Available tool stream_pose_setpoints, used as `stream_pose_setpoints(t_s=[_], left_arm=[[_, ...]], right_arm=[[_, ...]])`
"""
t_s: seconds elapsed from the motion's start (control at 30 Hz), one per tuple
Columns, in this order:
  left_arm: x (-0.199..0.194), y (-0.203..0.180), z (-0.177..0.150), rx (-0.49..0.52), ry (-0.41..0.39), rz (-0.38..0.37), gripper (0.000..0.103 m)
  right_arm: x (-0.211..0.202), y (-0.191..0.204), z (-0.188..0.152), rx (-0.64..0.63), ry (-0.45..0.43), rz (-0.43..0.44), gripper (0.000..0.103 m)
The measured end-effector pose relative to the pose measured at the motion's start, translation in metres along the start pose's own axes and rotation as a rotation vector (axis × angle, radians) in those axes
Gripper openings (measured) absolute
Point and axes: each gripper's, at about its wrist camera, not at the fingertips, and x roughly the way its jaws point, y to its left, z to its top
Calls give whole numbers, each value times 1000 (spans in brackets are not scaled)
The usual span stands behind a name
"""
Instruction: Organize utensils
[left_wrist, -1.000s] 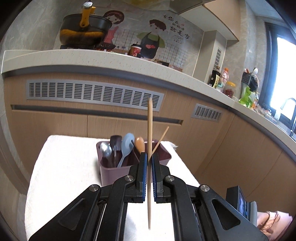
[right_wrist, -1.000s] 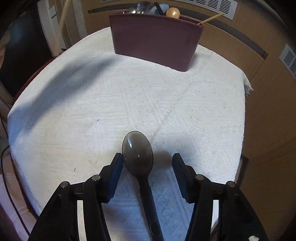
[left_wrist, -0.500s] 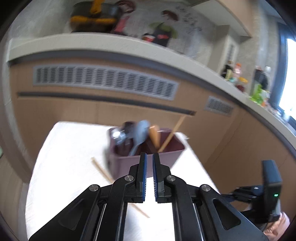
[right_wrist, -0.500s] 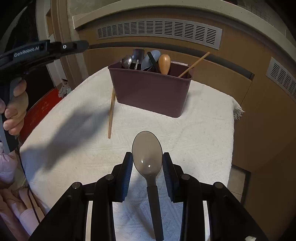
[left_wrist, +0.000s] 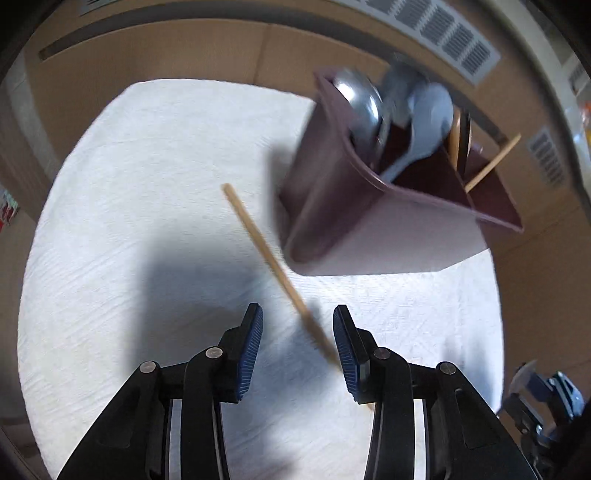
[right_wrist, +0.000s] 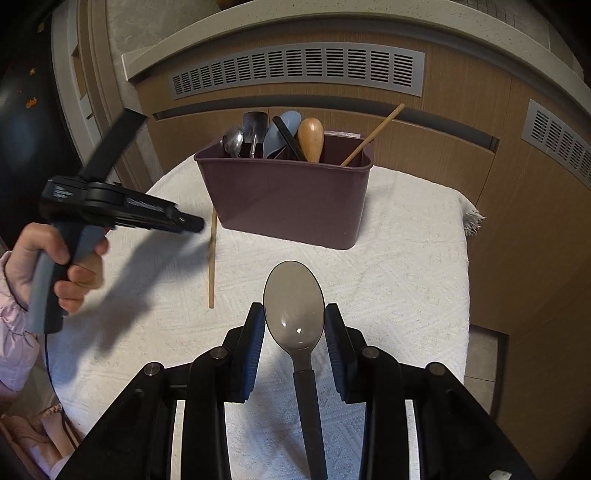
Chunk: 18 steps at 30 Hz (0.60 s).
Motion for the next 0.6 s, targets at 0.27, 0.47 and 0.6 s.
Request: stream_pose_setpoints(t_s=[0.27, 0.47, 0.6], left_arm=[[21, -30, -6, 212, -82, 208, 37], [0, -1, -33, 347, -59, 168, 26], [2, 20, -17, 214, -37, 133, 26]], right_arm=[[0, -5, -8, 8, -5, -34, 30], [0, -12, -12, 32, -1, -24, 30], [7, -10, -8, 50, 2, -2, 30]])
